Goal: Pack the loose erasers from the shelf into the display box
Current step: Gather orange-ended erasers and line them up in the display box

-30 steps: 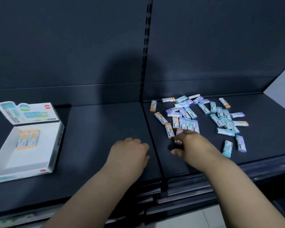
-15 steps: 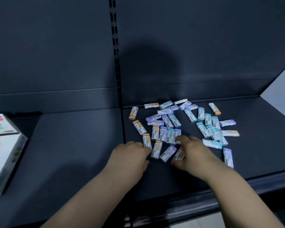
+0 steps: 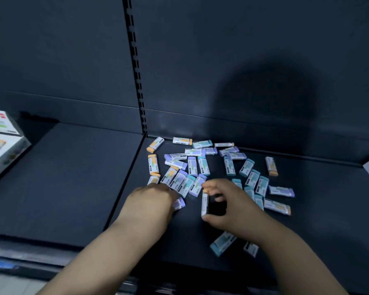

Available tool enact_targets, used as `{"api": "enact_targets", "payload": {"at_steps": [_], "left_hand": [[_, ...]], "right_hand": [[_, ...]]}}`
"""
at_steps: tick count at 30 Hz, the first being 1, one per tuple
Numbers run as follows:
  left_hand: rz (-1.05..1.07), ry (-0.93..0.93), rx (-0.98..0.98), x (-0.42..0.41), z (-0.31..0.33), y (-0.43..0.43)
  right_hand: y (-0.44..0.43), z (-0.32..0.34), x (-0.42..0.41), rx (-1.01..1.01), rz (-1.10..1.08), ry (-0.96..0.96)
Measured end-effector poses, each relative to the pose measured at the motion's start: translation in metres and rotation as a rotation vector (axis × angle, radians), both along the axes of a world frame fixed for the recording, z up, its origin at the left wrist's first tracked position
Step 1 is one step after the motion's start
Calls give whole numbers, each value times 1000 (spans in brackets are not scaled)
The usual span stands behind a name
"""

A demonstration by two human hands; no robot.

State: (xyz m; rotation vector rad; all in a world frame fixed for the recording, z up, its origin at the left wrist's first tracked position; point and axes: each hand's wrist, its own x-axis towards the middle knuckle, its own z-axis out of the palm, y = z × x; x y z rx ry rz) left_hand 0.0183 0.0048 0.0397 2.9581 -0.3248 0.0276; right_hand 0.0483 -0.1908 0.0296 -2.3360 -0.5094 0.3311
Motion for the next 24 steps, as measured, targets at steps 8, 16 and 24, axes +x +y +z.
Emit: {"api": "enact_targets", "payload": {"at_steps": [8, 16, 24], "left_hand": [[65, 179, 110, 1, 9, 34], [70, 335, 0, 11, 2, 36], [70, 336, 60, 11, 1, 23]], "right_hand": [[4, 7, 0, -164, 138, 27], [15, 4, -5, -291, 102, -2], [22, 5, -9, -285, 94, -7]]}}
